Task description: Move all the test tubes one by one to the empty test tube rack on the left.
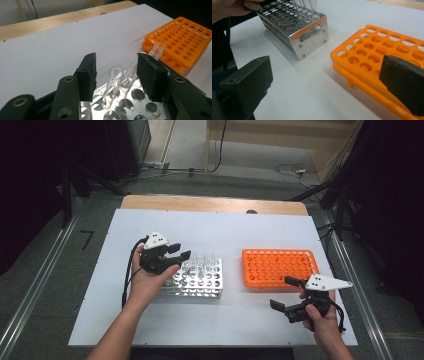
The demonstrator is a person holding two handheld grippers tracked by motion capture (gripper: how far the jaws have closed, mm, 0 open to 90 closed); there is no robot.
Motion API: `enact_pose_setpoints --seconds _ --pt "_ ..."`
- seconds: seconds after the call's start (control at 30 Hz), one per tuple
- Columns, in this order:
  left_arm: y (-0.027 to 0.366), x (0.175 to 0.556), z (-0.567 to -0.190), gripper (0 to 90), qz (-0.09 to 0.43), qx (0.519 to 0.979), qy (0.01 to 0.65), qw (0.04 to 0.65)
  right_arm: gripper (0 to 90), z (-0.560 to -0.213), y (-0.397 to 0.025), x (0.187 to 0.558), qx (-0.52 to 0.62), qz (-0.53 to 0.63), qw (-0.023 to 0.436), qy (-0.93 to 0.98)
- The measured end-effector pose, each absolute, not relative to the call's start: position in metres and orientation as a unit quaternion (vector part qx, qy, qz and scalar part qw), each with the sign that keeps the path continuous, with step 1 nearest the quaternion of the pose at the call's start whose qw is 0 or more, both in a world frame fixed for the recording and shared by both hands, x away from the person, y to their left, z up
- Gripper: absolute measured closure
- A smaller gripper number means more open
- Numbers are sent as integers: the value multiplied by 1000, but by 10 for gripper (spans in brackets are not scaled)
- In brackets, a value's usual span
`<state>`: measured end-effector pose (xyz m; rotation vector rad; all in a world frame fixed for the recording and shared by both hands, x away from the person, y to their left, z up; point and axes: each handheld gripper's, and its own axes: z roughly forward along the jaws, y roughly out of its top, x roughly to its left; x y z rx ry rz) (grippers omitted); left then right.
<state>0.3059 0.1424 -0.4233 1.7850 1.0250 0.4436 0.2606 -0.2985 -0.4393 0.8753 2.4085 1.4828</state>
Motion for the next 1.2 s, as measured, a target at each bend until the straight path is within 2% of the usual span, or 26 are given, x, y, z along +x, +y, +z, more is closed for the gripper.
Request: enact_pose_setpoints --seconds 0.63,0.77,0.93,1.2 --pt "141 270 -408 97 179 728 396 530 0 -440 -298 262 296 497 90 811" --pt "143 261 -409 37 178 726 395 535 0 -440 -298 261 295 497 91 811" --pt "147 252 -410 1 176 722 391 543 0 -440 -299 261 299 497 93 809" --pt "154 236 -411 0 184 720 383 549 0 -440 -301 262 301 497 95 808"
